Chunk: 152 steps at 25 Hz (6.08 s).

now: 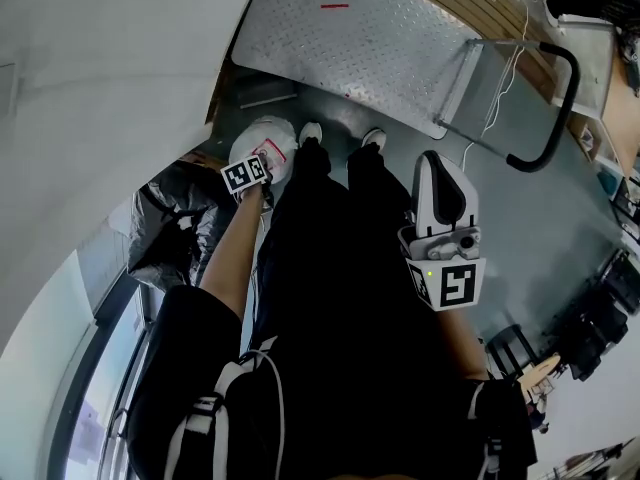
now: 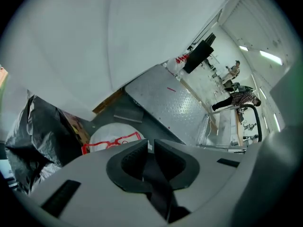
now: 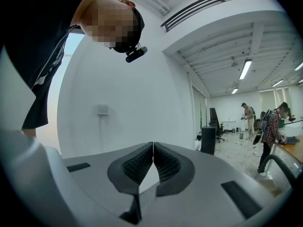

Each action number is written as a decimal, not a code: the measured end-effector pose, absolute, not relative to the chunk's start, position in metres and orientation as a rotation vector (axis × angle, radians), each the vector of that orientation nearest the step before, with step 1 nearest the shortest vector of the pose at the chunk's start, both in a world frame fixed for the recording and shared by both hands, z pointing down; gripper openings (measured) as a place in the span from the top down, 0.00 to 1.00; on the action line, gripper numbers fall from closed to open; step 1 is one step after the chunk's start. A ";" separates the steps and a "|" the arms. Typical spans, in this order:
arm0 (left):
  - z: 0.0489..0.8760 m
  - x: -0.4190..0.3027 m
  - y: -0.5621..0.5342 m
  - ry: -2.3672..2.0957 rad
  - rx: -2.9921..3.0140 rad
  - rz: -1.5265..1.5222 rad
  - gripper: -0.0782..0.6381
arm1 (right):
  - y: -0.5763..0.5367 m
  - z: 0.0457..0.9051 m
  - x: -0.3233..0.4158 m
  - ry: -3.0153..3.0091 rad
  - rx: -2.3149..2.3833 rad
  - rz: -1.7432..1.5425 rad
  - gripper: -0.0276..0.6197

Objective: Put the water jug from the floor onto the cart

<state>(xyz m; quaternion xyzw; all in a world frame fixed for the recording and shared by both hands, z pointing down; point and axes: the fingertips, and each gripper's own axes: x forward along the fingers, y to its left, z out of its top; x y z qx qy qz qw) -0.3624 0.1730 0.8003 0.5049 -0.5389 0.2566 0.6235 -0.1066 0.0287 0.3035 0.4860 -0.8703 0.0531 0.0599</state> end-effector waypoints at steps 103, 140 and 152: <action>0.867 -0.335 0.192 -0.966 1.230 0.853 0.85 | 0.046 0.330 -0.032 -2.347 1.801 0.158 0.93; 0.678 -0.231 0.029 -1.149 1.441 0.821 0.86 | -0.024 0.259 0.166 -2.625 1.982 0.137 0.93; 0.646 -0.131 -0.058 -1.064 1.525 0.770 0.86 | -0.019 0.267 0.236 -2.501 2.077 0.159 0.93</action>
